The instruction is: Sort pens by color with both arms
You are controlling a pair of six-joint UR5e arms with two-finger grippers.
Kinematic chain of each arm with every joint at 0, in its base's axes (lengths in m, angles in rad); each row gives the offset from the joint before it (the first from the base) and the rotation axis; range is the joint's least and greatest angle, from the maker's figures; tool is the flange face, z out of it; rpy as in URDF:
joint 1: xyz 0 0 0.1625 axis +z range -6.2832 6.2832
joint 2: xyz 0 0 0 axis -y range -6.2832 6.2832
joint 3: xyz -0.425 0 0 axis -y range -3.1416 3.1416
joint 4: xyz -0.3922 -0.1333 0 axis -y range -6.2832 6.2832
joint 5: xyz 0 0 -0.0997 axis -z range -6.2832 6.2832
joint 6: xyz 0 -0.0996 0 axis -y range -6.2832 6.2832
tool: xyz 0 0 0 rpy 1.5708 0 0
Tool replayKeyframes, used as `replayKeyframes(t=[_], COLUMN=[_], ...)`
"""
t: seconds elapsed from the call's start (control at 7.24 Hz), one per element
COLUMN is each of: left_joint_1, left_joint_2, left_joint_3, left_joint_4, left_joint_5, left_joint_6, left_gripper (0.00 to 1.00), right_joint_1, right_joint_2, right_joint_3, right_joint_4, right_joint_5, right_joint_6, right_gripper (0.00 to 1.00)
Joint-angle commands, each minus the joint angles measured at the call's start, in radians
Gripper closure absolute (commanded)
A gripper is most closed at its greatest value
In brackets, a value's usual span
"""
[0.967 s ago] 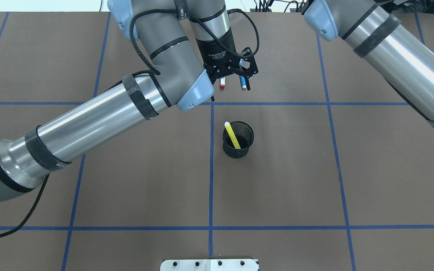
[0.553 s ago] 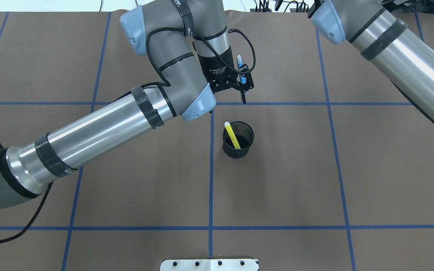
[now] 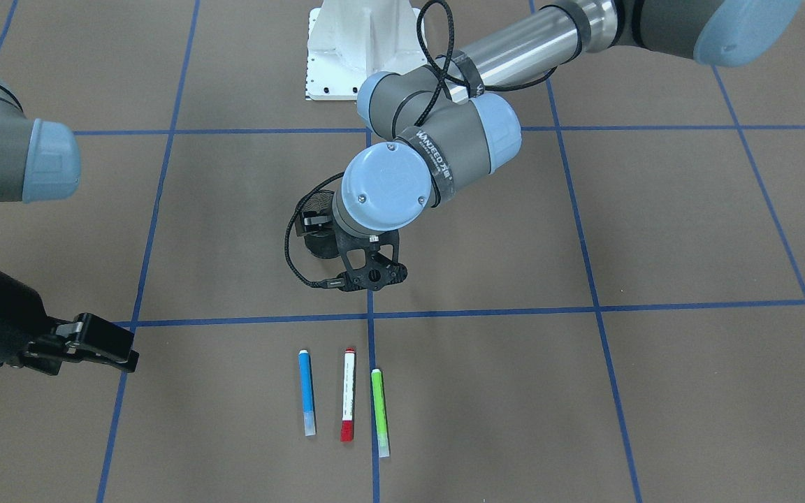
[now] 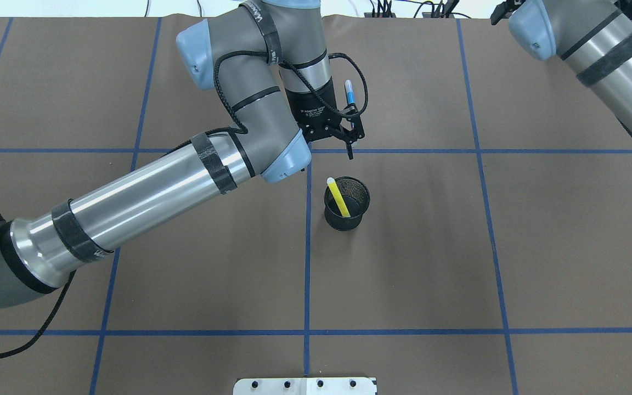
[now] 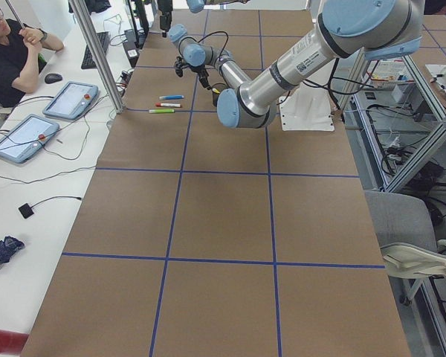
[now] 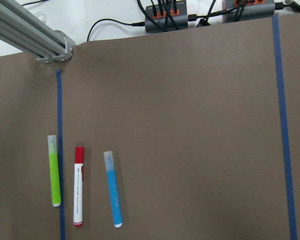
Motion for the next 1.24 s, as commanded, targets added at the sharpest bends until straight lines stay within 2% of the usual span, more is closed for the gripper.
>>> replayKeyframes(t=[0.0, 0.14, 0.28, 0.41, 0.55, 0.69, 0.97, 1.11], left_joint_1=[0.004, 0.004, 0.004, 0.005, 0.007, 0.016, 0.018, 0.018], left_joint_2=[-0.006, -0.007, -0.009, -0.018, -0.019, -0.021, -0.021, -0.023], left_joint_3=[0.032, 0.038, 0.042, 0.061, 0.066, 0.066, 0.066, 0.065], left_joint_4=[0.0, 0.0, 0.0, 0.0, -0.002, -0.002, -0.002, -0.002], left_joint_5=[-0.011, -0.012, -0.012, -0.012, -0.012, -0.011, -0.011, -0.011], left_joint_6=[0.032, 0.037, 0.039, 0.039, 0.039, 0.037, 0.037, 0.037], left_gripper=[0.02, 0.02, 0.02, 0.08, 0.24, 0.32, 0.36, 0.41], right_joint_1=[0.011, 0.012, 0.012, 0.012, 0.012, 0.012, 0.012, 0.012], right_joint_2=[-0.023, -0.023, -0.03, -0.035, -0.035, -0.035, -0.036, -0.036], right_joint_3=[0.101, 0.144, 0.149, 0.15, 0.15, 0.15, 0.149, 0.149], right_joint_4=[-0.167, -0.247, -0.255, -0.254, -0.254, -0.254, -0.254, -0.254], right_joint_5=[0.012, 0.006, 0.004, 0.001, 0.0, 0.0, -0.002, -0.002], right_joint_6=[-0.091, -0.131, -0.142, -0.142, -0.142, -0.148, -0.151, -0.151], right_gripper=[0.0, 0.0, 0.0, 0.0, 0.0, 0.0, 0.0, 0.0])
